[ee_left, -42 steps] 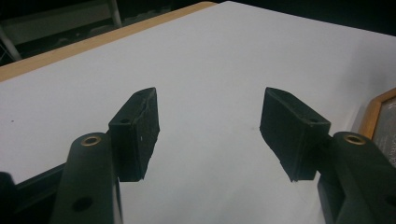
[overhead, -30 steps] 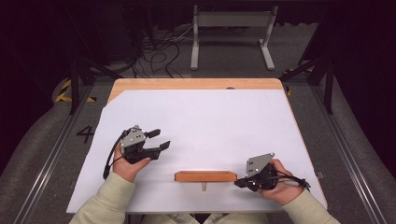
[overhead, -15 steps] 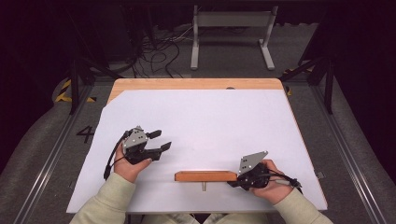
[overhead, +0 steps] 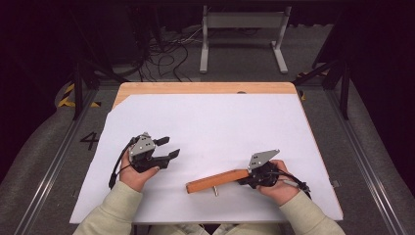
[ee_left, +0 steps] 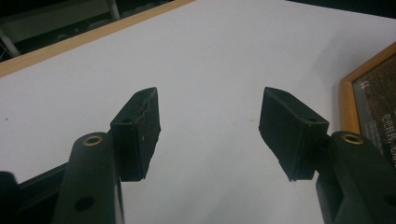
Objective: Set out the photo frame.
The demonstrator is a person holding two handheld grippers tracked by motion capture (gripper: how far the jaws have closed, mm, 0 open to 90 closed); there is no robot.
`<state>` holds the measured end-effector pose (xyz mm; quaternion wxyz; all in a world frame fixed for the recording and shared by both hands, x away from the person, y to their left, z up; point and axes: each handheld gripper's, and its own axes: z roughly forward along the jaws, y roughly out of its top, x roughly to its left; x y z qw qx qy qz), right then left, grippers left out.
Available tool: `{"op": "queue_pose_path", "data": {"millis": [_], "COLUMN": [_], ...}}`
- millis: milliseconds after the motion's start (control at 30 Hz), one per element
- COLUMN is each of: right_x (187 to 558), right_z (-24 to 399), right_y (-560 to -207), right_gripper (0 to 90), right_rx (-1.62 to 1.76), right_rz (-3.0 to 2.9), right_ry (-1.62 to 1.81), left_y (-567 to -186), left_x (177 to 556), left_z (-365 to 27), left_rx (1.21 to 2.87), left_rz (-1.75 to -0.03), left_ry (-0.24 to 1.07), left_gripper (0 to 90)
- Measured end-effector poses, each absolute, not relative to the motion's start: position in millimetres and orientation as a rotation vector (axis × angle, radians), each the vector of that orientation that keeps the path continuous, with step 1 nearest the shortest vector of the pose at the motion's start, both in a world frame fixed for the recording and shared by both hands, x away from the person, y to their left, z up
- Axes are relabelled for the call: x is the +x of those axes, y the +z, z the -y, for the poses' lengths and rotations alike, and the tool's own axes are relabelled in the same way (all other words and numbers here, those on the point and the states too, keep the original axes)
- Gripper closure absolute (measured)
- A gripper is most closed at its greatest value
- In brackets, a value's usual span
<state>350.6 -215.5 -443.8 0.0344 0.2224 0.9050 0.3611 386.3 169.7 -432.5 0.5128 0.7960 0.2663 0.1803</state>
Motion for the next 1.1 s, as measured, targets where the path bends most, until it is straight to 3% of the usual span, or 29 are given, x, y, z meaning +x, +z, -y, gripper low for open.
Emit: {"op": "queue_pose_path", "data": {"millis": [1100], "right_x": [420.3], "right_z": [178.6], "right_y": [-445.6], "right_gripper": [90.0], "right_rx": [0.835], "right_rz": [-2.678], "right_ry": [1.206], "left_y": [-434.3], "left_x": [385.6], "left_z": [-168.5], "left_rx": [1.941], "left_rz": [-0.641], "left_ry": [0.436], "left_gripper": [39.1]}}
